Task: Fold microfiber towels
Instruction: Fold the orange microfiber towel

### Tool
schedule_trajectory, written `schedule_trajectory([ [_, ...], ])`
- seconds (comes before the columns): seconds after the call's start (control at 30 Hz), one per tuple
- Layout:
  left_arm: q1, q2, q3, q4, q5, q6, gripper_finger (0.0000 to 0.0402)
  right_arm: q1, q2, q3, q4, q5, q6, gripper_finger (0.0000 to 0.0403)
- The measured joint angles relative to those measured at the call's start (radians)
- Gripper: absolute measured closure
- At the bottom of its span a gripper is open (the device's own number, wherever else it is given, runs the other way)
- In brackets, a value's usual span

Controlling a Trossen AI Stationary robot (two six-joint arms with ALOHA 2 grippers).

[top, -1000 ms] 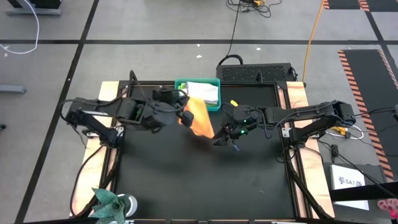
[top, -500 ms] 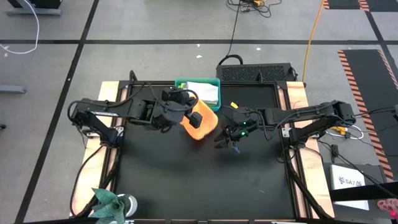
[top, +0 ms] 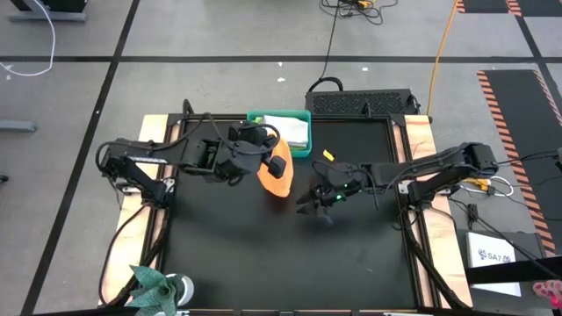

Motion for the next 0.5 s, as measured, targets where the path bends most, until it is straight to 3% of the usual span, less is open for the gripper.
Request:
schedule_trajectory([
  [0.23,0.048,-0.001,0.000,0.038,-0.012,0.028,0.0396,0.020,0.088,-0.161,0.415,0.120,0.080,0.0243],
  [0.5,0.106,0.012,0.000,0.098,-0.018,0.053,0.0396,0.026,0.251,-0.230,0.626,0.198,0.175,0.0243],
])
